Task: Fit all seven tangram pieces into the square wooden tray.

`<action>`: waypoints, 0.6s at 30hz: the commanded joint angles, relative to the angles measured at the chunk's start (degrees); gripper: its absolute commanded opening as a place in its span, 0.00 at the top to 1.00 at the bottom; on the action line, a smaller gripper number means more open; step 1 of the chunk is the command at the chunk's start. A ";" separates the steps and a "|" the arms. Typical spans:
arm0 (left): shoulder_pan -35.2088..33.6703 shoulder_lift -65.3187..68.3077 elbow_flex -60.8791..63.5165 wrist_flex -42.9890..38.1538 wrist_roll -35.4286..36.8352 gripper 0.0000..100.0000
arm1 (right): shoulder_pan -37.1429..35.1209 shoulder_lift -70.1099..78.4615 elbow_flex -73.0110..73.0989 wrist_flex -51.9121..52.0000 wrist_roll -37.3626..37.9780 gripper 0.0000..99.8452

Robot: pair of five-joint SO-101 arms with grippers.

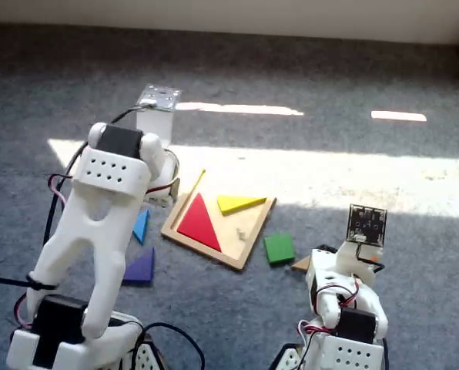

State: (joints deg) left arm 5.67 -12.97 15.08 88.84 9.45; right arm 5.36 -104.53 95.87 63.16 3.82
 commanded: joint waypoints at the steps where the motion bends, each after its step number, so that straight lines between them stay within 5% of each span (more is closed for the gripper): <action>1: -7.34 -6.73 9.10 -9.41 -2.99 0.90 | 0.31 -0.66 2.42 -3.12 2.99 0.99; 10: -18.42 -12.09 27.74 -28.48 4.22 0.90 | -12.70 1.19 -12.62 -1.89 9.49 0.97; 18: -22.64 -20.09 35.03 -33.14 8.70 0.90 | -25.01 29.14 -33.36 0.22 5.71 0.94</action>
State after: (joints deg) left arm -14.81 -28.18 47.96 58.77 14.90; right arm -15.38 -87.30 72.22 63.08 12.44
